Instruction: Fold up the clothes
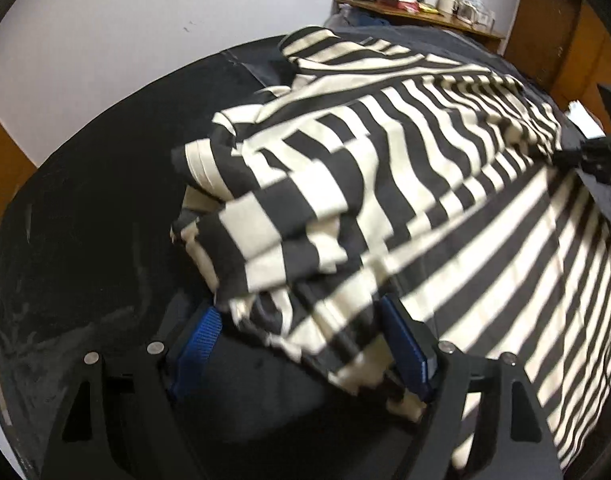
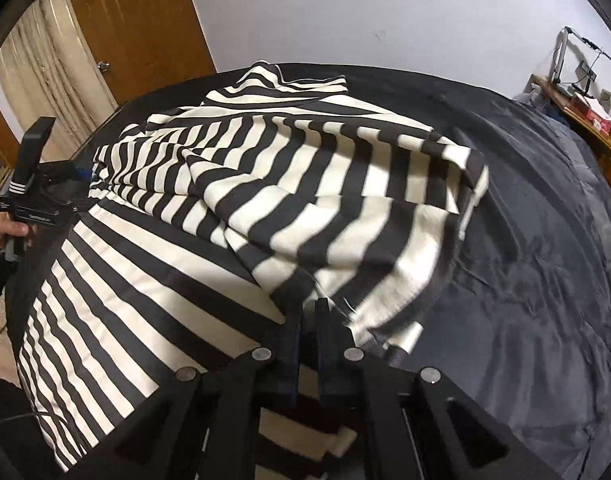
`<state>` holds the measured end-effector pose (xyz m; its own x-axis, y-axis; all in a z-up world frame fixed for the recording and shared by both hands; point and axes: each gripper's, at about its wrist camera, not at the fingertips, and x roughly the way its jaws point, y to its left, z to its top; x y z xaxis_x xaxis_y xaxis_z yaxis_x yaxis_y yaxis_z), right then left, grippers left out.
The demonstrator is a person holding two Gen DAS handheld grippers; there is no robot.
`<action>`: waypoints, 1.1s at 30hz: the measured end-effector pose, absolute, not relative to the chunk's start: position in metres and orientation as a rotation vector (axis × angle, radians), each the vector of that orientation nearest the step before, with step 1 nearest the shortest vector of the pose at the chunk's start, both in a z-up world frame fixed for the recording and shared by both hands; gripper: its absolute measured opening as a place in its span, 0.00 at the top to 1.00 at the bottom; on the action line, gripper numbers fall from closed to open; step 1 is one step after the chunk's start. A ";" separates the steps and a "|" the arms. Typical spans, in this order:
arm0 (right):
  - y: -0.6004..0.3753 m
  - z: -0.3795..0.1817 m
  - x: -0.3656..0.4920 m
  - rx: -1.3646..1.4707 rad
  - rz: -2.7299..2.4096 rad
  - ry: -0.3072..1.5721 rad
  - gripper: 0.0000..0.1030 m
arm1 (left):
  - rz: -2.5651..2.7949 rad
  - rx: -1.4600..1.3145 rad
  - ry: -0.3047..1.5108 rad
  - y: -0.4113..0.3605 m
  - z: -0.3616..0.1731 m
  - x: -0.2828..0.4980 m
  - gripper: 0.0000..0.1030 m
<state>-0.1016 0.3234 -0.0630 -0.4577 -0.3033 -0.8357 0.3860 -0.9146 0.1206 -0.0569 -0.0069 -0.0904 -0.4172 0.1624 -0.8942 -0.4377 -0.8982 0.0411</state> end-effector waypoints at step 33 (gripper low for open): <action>0.291 -0.066 -0.097 1.262 -2.212 0.297 0.33 | 2.250 -1.327 0.443 0.018 -0.084 -0.060 0.18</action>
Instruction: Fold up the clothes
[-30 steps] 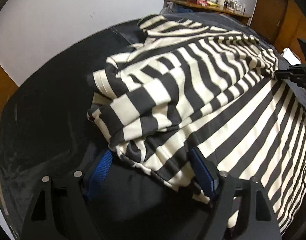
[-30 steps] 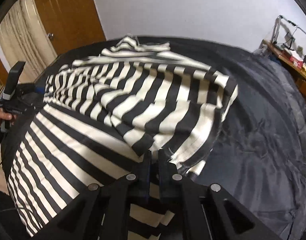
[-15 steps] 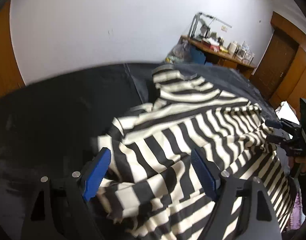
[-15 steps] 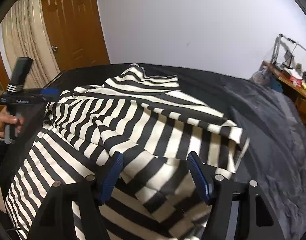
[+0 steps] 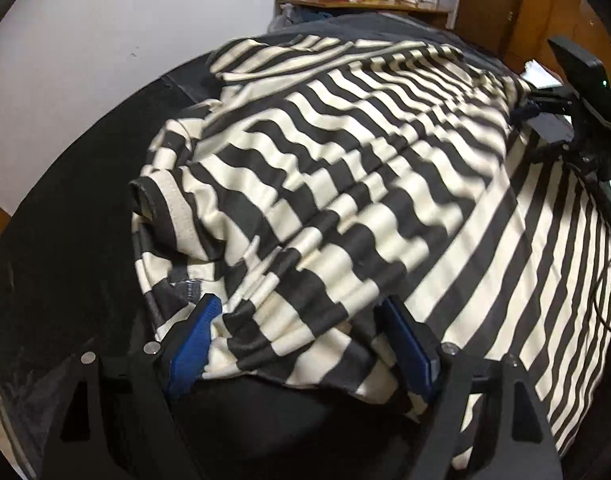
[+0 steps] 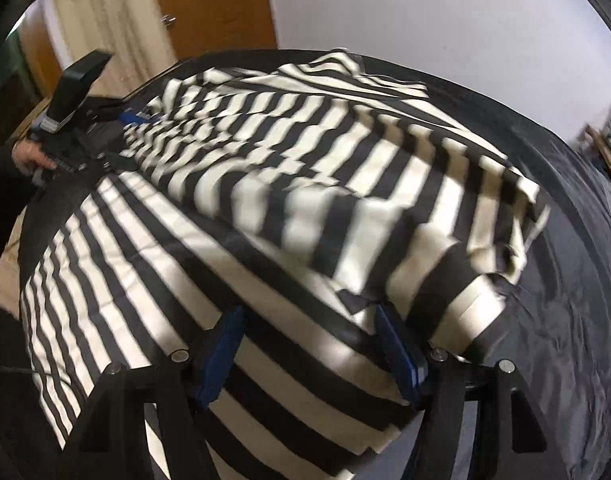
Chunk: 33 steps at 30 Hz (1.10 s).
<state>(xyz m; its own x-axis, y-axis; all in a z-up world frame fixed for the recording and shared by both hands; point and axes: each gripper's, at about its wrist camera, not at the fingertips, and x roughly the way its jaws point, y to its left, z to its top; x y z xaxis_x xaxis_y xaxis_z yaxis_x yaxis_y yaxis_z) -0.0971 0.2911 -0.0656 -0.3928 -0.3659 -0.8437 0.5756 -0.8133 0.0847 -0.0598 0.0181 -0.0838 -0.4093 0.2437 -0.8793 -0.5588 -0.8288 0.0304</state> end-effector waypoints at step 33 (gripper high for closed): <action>0.323 -0.024 -0.111 1.002 -2.579 0.133 0.95 | 2.426 -1.305 -0.531 -0.075 -0.069 -0.120 0.91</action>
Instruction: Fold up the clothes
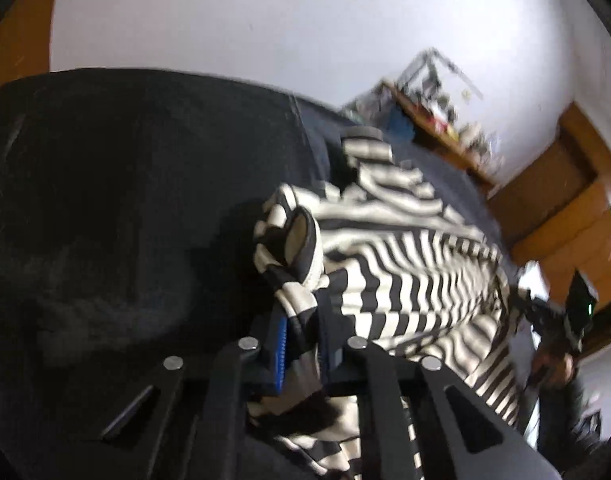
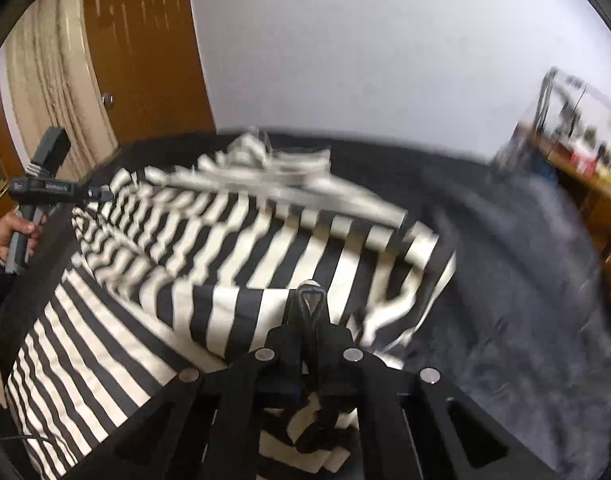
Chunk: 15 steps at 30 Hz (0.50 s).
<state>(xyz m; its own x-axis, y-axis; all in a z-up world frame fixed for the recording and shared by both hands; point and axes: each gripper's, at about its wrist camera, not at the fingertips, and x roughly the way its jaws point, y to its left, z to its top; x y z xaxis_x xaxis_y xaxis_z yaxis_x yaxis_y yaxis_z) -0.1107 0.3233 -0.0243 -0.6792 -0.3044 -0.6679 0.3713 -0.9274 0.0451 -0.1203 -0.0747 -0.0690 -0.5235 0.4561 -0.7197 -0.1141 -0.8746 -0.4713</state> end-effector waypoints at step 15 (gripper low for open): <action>0.334 -0.055 -0.147 1.117 -2.802 0.390 0.95 | 2.561 -1.354 -0.497 -0.083 -0.086 -0.137 0.91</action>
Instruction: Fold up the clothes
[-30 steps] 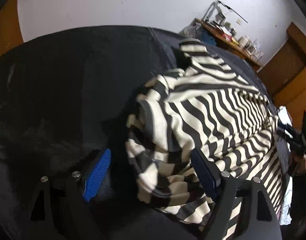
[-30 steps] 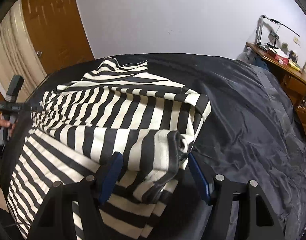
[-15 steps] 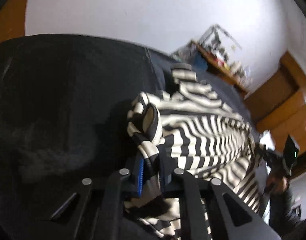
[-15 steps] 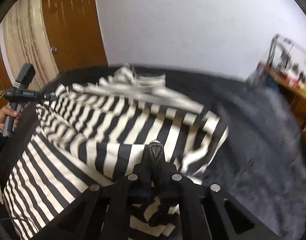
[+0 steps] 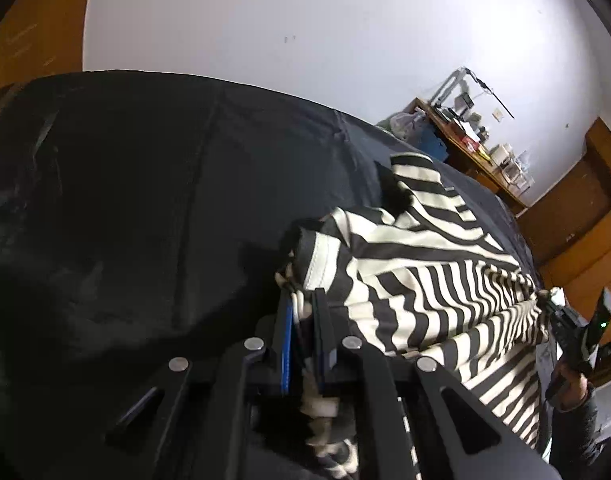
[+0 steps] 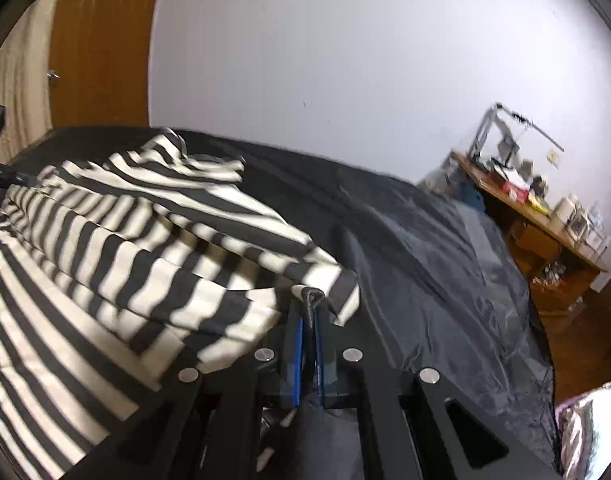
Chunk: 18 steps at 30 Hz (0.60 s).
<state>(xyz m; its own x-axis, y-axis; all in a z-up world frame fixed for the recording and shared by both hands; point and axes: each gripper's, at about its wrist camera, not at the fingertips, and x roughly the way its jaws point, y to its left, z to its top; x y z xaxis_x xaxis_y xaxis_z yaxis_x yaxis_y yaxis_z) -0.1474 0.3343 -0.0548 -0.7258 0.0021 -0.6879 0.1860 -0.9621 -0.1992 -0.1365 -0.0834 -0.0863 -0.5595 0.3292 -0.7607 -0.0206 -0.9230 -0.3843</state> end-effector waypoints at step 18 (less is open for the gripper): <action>0.337 -0.020 -0.135 1.043 -2.739 0.183 0.93 | 2.426 -1.212 0.015 -0.003 -0.049 -0.090 0.36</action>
